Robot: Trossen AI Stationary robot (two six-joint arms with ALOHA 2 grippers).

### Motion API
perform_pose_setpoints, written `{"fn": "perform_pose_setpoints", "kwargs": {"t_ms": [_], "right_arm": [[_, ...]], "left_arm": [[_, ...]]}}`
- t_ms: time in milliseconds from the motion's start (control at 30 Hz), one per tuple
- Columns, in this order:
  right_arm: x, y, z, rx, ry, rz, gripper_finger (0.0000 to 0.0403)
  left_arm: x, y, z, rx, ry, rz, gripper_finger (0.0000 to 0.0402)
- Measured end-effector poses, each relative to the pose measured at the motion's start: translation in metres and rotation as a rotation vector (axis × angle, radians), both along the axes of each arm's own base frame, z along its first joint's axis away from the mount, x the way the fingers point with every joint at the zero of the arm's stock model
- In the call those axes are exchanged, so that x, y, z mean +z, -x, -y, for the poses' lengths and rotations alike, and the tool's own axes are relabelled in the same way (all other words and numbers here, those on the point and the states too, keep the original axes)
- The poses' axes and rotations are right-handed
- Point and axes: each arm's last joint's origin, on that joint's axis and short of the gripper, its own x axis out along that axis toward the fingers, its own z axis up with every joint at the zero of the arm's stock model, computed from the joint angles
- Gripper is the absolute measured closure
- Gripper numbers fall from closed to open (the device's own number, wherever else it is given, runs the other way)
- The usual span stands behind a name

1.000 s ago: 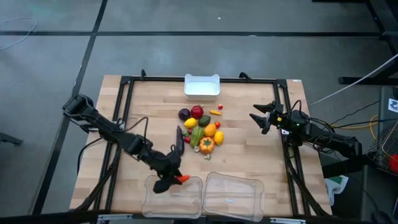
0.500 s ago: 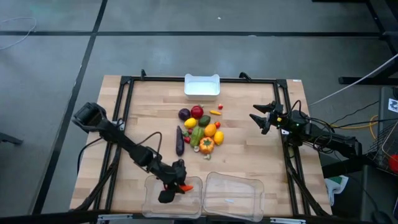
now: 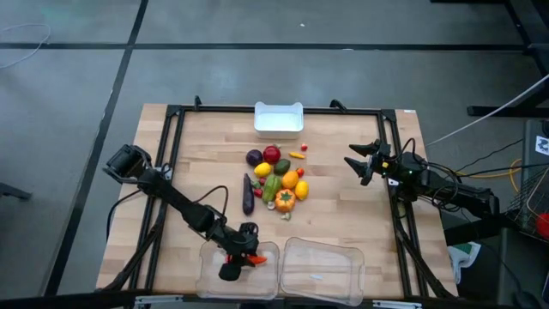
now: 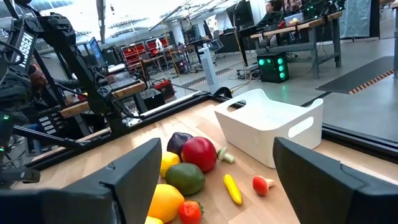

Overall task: Sort produce into baskets
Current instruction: Put the carrot into the left transparent bin, then put the eggplant into the left transparent bin

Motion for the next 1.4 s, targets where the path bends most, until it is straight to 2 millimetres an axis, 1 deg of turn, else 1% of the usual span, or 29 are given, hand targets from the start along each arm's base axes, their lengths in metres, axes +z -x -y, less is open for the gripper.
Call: {"fn": "perform_pose_setpoints", "kwargs": {"t_ms": [300, 467, 667, 867, 1067, 1200, 1333, 1400], "right_arm": [[0.0, 0.0, 0.0, 0.0, 0.0, -0.001, 0.0098], [0.0, 0.0, 0.0, 0.0, 0.0, -0.001, 0.0098], [0.0, 0.0, 0.0, 0.0, 0.0, -0.001, 0.0098], [0.0, 0.0, 0.0, 0.0, -0.001, -0.001, 0.0098], [0.0, 0.0, 0.0, 0.0, 0.0, -0.002, 0.0098], [0.0, 0.0, 0.0, 0.0, 0.0, -0.002, 0.0098], [0.0, 0.0, 0.0, 0.0, 0.0, -0.001, 0.0098], [0.0, 0.0, 0.0, 0.0, 0.0, -0.001, 0.0098]], "left_arm": [[-0.003, -0.001, -0.003, 0.02, -0.015, -0.01, 0.0213], [-0.003, -0.001, -0.003, 0.018, -0.013, -0.007, 0.0193], [-0.001, -0.001, -0.002, 0.036, 0.008, -0.011, 0.0197], [0.008, -0.006, 0.001, 0.036, 0.029, 0.014, 0.0205], [0.016, -0.01, 0.005, 0.01, 0.087, 0.008, 0.0204], [0.025, -0.013, 0.009, 0.009, 0.134, 0.01, 0.0204], [0.036, -0.019, 0.01, -0.007, 0.134, 0.052, 0.0204], [0.041, -0.023, 0.008, -0.015, 0.125, 0.077, 0.0204]]}}
